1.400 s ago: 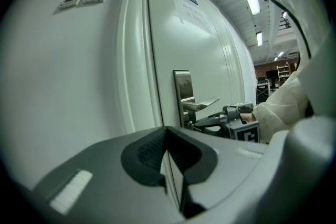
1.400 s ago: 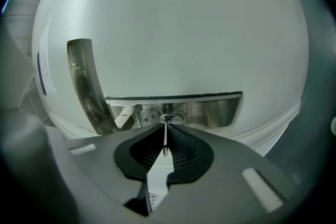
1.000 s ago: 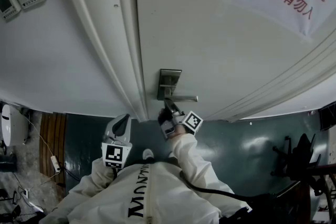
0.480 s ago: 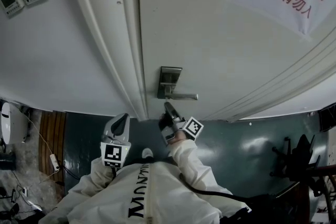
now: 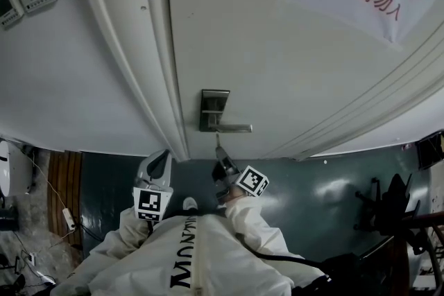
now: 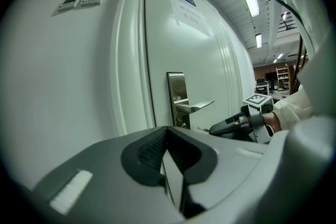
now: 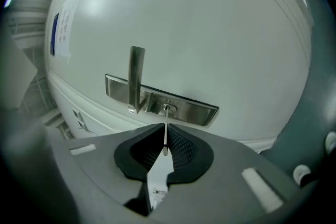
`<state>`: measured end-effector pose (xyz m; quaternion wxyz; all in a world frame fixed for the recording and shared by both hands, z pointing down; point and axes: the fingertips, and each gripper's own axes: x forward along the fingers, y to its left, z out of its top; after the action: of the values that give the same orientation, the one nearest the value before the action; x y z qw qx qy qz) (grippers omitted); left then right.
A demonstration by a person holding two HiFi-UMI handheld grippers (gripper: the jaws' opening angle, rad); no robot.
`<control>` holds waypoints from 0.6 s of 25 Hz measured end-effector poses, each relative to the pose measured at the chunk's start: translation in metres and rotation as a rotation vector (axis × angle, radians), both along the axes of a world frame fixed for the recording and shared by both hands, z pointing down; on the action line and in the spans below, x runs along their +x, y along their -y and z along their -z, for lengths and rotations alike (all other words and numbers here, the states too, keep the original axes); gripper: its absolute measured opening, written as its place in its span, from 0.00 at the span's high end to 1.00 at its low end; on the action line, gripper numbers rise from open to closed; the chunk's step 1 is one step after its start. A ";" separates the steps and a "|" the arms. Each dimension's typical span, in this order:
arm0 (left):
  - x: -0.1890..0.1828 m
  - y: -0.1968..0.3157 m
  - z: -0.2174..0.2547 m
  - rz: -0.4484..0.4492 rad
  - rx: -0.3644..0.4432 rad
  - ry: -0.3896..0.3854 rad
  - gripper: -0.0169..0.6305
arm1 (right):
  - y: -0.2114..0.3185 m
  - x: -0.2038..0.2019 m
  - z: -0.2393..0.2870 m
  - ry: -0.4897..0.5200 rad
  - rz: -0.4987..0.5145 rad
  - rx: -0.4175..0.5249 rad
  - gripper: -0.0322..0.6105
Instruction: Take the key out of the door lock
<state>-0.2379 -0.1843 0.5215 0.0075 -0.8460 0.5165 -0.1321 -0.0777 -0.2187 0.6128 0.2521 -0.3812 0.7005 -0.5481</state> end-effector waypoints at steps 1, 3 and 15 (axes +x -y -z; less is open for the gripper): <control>0.002 0.001 -0.001 -0.001 -0.002 -0.001 0.97 | -0.002 0.001 0.004 -0.038 0.004 0.015 0.92; 0.005 0.002 -0.001 -0.002 -0.003 -0.004 0.97 | -0.006 0.006 0.010 -0.135 0.009 0.046 0.92; 0.029 0.012 0.007 -0.009 0.013 -0.018 0.97 | -0.025 0.034 0.073 -0.789 0.021 0.337 0.92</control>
<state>-0.2088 -0.1961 0.5141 0.0087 -0.8493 0.5137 -0.1212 -0.0436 -0.1932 0.5402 0.0180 -0.5078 0.8269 -0.2408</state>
